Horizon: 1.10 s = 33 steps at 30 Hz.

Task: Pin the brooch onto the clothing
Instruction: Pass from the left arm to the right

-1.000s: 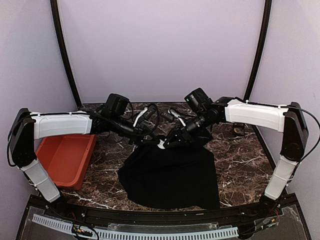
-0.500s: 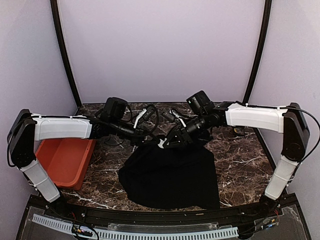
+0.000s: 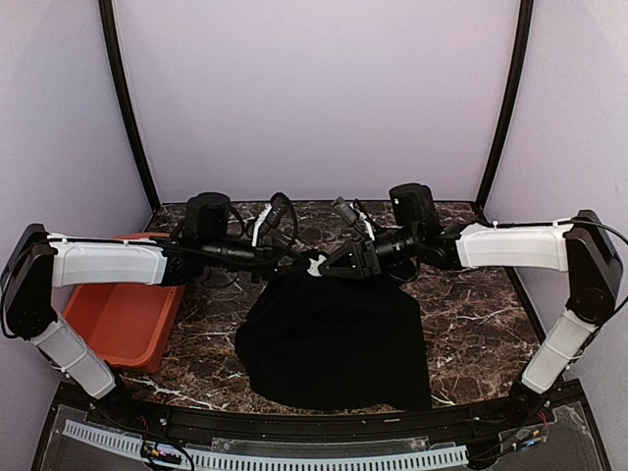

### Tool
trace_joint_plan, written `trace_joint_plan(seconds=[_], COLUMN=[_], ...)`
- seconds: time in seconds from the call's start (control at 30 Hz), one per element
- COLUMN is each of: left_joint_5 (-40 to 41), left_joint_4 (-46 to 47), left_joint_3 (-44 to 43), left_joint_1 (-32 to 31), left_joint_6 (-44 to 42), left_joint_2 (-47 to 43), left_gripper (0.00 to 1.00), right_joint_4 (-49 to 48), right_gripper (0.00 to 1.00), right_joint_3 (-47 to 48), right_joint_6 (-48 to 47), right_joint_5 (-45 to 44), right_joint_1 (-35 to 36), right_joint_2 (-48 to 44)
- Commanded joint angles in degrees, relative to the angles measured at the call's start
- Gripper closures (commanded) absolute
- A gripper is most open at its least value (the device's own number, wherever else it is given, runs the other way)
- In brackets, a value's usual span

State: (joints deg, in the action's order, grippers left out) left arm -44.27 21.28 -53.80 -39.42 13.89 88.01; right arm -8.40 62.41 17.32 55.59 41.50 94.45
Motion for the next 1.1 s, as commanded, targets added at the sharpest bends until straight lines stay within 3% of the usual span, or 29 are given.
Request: trace_joint_plan(seconds=[0.0, 0.33, 0.53, 0.73, 1.07], left_joint_5=[1.97, 3.19, 3.88, 4.43, 5.41], left_joint_4=[6.98, 10.05, 12.19, 13.35, 13.77], left_joint_3=[1.15, 2.51, 3.35, 4.11, 4.77], left_joint_1=[0.61, 0.96, 1.43, 1.54, 1.71], left_joint_6=[3.35, 4.82, 5.75, 6.15, 5.83], left_joint_2=[-2.15, -2.90, -2.84, -3.14, -4.20], left_gripper=[0.99, 0.99, 0.99, 0.99, 0.99], right_joint_4=[-14.74, -18.18, -21.99, -22.31, -21.21], right_gripper=[0.83, 1.00, 1.00, 0.81, 0.80], right_joint_3=[-2.27, -2.82, -4.02, -4.03, -4.42], right_joint_6=[8.91, 9.75, 12.44, 13.08, 12.76], right_joint_5=[1.27, 1.23, 2.05, 2.06, 0.60], right_joint_1=[0.24, 0.98, 1.02, 1.00, 0.43], right_joint_2=[0.61, 1.77, 2.08, 1.76, 1.41])
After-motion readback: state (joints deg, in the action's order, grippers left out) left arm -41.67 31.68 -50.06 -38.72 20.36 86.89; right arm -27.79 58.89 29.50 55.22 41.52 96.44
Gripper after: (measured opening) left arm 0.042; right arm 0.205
